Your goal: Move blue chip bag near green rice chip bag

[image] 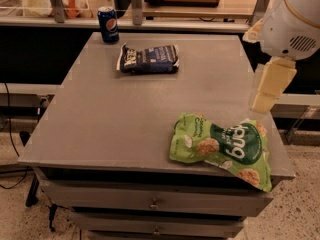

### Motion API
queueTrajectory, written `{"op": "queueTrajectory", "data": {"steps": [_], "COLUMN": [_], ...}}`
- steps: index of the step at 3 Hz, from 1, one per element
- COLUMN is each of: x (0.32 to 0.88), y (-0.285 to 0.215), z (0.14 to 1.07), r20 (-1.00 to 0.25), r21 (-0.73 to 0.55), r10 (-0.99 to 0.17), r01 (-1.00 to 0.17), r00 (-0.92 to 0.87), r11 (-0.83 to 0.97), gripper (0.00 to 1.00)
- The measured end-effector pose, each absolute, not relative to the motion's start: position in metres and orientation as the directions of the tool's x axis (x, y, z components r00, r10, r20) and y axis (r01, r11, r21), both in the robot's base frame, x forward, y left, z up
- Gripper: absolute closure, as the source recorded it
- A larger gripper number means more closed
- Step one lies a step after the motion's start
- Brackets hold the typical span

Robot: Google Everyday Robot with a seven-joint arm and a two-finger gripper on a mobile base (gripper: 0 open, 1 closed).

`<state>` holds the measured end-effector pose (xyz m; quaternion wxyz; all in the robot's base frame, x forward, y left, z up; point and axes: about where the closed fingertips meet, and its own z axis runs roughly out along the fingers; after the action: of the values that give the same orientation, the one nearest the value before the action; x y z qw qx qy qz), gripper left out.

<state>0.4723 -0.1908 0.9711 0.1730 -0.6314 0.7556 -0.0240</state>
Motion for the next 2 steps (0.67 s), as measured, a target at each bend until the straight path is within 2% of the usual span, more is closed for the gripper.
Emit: {"op": "queueTrajectory", "data": {"steps": [2], "x": [0.54], "y": [-0.14], "z": [0.951], "r20": [-0.417], "r21": [-0.25], "r10": [-0.908], "r01": [-0.957], "r00": [-0.029], "r11": [0.146], "gripper": [0.0]}}
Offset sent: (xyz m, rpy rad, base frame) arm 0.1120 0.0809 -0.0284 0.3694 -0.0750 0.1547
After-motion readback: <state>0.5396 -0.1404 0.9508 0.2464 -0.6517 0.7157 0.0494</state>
